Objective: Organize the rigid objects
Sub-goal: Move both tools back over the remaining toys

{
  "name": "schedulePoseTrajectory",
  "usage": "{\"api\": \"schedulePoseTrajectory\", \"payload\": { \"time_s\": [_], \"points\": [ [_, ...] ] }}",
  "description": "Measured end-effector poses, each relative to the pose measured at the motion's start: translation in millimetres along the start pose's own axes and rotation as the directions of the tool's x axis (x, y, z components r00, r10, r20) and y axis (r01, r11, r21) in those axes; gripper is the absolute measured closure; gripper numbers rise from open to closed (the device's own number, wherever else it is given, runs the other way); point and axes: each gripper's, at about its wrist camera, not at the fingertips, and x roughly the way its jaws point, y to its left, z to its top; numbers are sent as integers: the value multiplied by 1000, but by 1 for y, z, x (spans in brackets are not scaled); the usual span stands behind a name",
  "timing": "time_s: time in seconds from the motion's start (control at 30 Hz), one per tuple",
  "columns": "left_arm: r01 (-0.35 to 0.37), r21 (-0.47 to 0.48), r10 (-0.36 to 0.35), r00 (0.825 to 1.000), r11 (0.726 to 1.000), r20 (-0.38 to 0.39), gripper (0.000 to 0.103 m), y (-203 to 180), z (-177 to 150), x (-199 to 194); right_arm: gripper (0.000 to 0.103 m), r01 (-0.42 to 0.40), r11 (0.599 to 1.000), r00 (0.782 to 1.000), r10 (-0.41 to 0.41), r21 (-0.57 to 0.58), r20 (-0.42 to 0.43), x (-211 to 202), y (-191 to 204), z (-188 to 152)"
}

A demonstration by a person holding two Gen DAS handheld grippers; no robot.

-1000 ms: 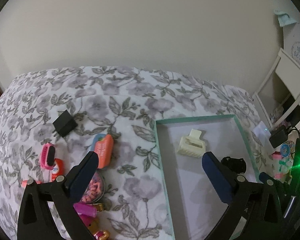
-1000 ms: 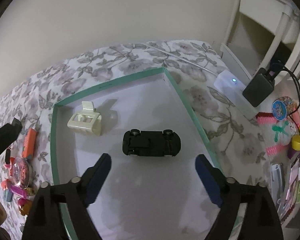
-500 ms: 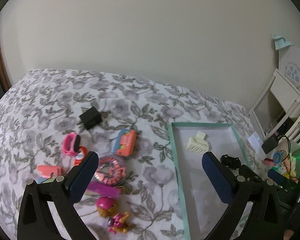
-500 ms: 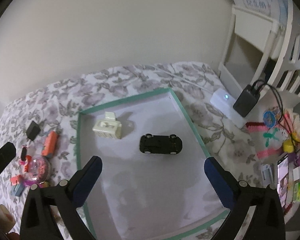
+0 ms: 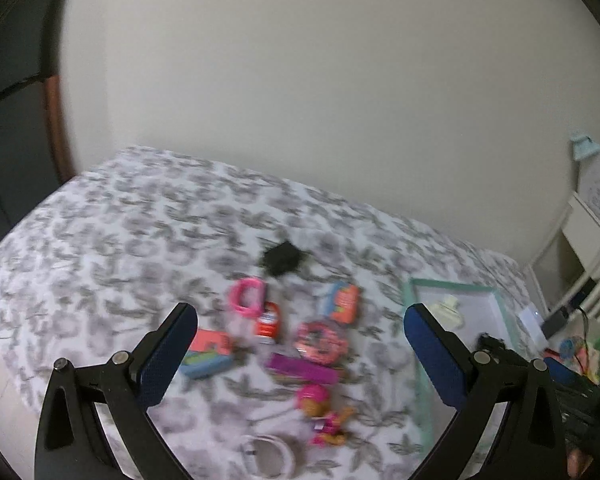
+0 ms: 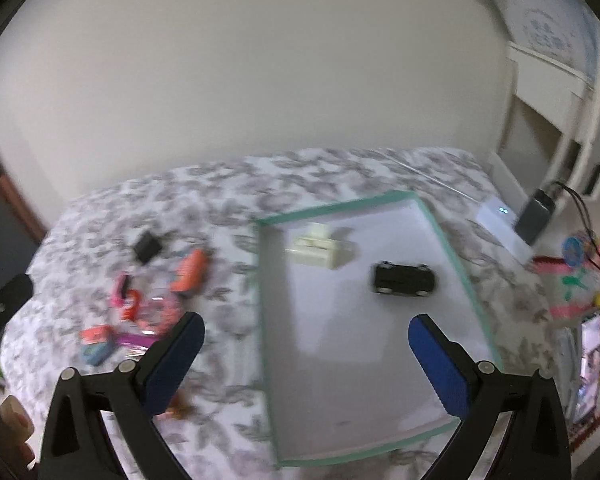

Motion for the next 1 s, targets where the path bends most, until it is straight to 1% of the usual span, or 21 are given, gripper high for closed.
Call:
{"api": "schedulePoseTrajectory", "payload": {
  "time_s": [0.07, 0.13, 0.2, 0.27, 0.3, 0.37, 0.47, 0.5, 0.53, 0.67, 0.73, 0.83, 0.9, 0.93, 1.0],
  "points": [
    [-23, -14, 23, 1000, 1000, -13, 0, 13, 1, -1, 0, -42, 999, 999, 42, -31, 3, -3, 16, -1],
    [-36, -24, 35, 998, 999, -46, 0, 23, -1, 3, 0, -63, 996, 998, 63, -61, 0, -3, 30, -3],
    [-62, -26, 59, 993, 998, -104, 0, 31, -6, 12, 0, -81, 992, 997, 80, -99, -10, 2, 46, -6],
    [-74, -26, 68, 984, 997, -164, 0, 36, -13, 23, 0, -98, 987, 995, 94, -125, -40, 11, 60, -12],
    [-80, -32, 72, 976, 996, -207, 0, 40, -17, 31, 0, -109, 985, 993, 100, -136, -67, 17, 67, -16],
    [-85, -43, 71, 963, 995, -259, 0, 44, -25, 39, 0, -128, 977, 986, 108, -168, -124, 31, 81, -27],
    [-96, -57, 71, 940, 994, -334, 0, 50, -41, 51, 0, -137, 965, 978, 96, -225, -183, 48, 98, -41],
    [-107, -62, 77, 927, 992, -366, 0, 53, -47, 56, 0, -138, 962, 977, 92, -235, -195, 52, 100, -46],
    [-117, -66, 83, 919, 991, -386, 0, 56, -52, 60, 0, -141, 961, 974, 90, -240, -208, 56, 103, -49],
    [-149, -90, 93, 887, 985, -452, 0, 67, -68, 70, 0, -153, 960, 958, 86, -233, -274, 76, 108, -64],
    [-164, -91, 98, 861, 982, -498, 0, 70, -78, 77, 0, -153, 960, 953, 80, -233, -293, 82, 109, -68],
    [-165, -100, 84, 832, 981, -549, 0, 72, -90, 85, 0, -162, 957, 943, 80, -239, -322, 92, 113, -75],
    [-164, -96, 81, 819, 982, -569, 1, 71, -95, 89, 0, -165, 952, 941, 74, -257, -330, 96, 118, -80],
    [-177, -89, 94, 811, 980, -578, 2, 72, -97, 90, 0, -161, 949, 942, 65, -270, -330, 98, 120, -82],
    [-187, -84, 103, 804, 979, -586, 2, 73, -99, 92, 0, -155, 946, 941, 55, -283, -333, 103, 123, -85]
  ]
}}
